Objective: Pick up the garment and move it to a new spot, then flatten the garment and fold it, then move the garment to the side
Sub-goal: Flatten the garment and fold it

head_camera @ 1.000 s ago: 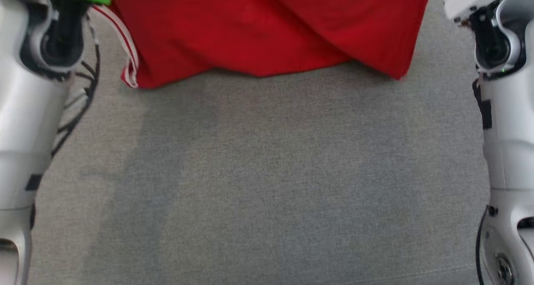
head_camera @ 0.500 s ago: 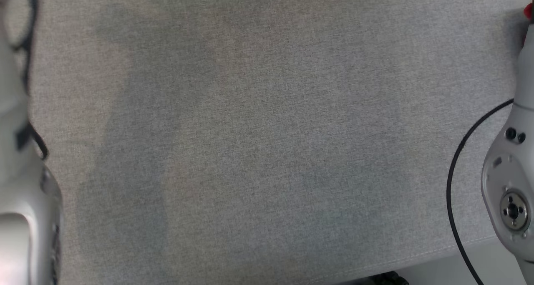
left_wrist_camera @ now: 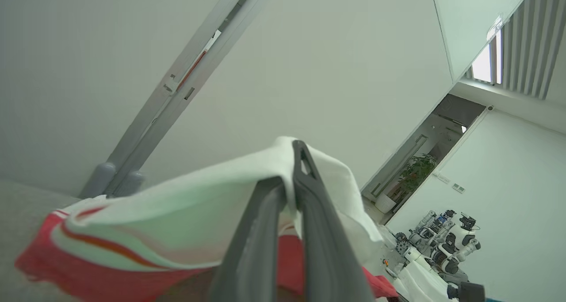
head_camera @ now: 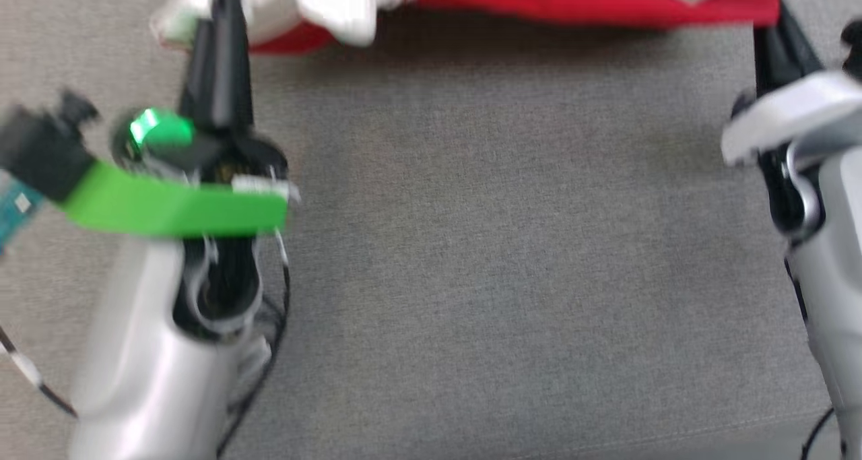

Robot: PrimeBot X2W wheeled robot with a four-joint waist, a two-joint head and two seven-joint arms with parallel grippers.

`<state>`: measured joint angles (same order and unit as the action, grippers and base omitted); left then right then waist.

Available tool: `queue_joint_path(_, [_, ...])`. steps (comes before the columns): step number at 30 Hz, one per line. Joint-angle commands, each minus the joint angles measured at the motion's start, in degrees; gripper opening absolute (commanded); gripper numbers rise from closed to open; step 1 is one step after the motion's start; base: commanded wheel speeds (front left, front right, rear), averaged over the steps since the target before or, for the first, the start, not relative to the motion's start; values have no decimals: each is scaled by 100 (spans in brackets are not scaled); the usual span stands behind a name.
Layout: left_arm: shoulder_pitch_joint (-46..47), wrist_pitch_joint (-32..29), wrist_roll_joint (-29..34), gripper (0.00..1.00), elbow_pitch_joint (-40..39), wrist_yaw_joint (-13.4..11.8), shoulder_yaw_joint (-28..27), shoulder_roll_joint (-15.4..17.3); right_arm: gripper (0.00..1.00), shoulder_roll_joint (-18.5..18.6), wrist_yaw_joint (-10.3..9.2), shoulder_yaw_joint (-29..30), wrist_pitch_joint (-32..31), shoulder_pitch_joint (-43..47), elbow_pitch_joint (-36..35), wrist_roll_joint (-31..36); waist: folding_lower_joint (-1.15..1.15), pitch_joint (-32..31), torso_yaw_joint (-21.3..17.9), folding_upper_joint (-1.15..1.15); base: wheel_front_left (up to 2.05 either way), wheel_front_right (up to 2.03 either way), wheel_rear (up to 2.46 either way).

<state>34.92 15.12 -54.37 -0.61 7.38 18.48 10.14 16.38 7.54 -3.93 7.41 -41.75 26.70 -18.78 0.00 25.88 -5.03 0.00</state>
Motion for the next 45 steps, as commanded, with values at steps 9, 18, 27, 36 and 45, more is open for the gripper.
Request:
queue_joint_path(9, [-2105,0,-1544,0,-373,16,893,551,0,276,-12,531,-1398,2144,-862,-321,0,-1016,479,0,0,0,0])
queue_joint_path(18, [-2607,-242,-2731,0,-19,16,2015,1106,0,-150,-12,1004,-2121,3093,-1324,59,0,-1332,637,0,0,0,0])
queue_joint_path(27, [-2801,-694,-3345,0,418,16,2335,1528,0,-380,-12,1264,-2159,3498,-1163,496,0,-1523,823,0,0,0,0])
queue_joint_path(36, [-2998,-1185,-3505,0,596,16,2675,1817,0,-455,-12,1468,-2415,3915,-1188,749,0,-1621,838,0,0,0,0])
queue_joint_path(45, [-3294,-1208,-3650,0,186,16,2576,2067,0,-628,-12,1639,-2782,4564,-1897,750,0,-1621,831,0,0,0,0])
